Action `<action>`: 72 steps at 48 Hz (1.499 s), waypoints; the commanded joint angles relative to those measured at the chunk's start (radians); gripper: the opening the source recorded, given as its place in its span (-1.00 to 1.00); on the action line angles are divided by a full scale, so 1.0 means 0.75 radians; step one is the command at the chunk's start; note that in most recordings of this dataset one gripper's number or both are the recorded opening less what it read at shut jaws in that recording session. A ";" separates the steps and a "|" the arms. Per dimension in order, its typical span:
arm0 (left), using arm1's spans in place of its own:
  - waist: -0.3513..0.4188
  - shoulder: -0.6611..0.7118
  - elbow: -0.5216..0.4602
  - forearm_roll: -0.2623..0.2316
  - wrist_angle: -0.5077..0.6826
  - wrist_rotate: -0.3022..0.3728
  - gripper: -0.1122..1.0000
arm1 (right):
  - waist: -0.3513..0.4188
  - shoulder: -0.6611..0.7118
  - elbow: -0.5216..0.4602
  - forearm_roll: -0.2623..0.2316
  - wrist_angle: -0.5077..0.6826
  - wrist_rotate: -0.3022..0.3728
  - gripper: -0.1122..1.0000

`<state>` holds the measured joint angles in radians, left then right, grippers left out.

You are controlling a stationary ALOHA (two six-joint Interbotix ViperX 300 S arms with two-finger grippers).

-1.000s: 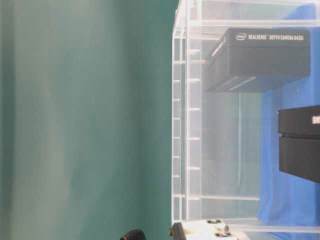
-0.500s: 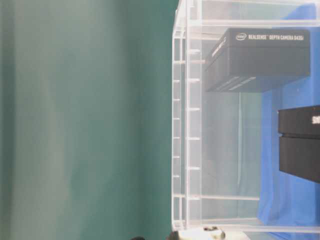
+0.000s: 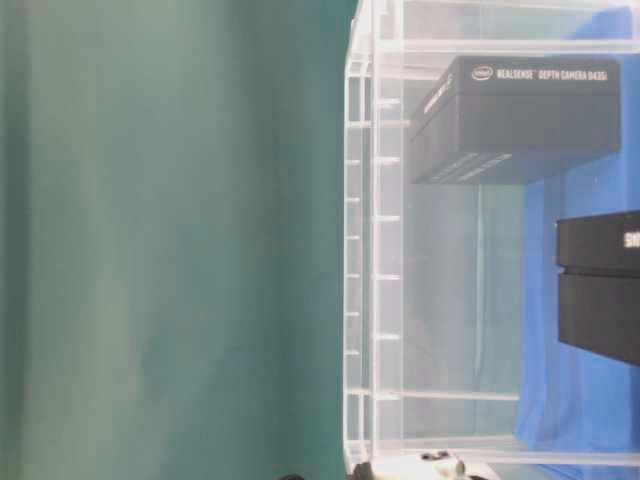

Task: Take the box out of the case with the left arm.
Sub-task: 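Open the left gripper, release the box, and withdraw to the left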

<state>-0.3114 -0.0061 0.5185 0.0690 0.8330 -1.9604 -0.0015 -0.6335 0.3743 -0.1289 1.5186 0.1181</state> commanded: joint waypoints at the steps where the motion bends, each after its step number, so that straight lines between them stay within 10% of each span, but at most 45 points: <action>1: 0.002 -0.029 -0.025 0.002 -0.004 0.002 0.83 | -0.002 -0.004 -0.012 -0.002 -0.004 0.002 -0.80; 21: 0.008 -0.117 -0.106 0.002 0.039 0.039 0.83 | -0.002 -0.004 -0.012 -0.002 -0.006 0.002 -0.80; 47: 0.020 -0.311 -0.344 0.029 0.479 0.106 0.82 | 0.000 -0.004 -0.014 -0.002 -0.006 0.002 -0.80; 72: -0.047 -0.434 -0.186 0.022 0.489 0.106 0.81 | 0.000 -0.004 -0.014 -0.002 -0.004 0.002 -0.80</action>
<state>-0.3298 -0.2869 0.3636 0.0890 1.1996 -1.8807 -0.0015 -0.6335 0.3743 -0.1289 1.5202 0.1181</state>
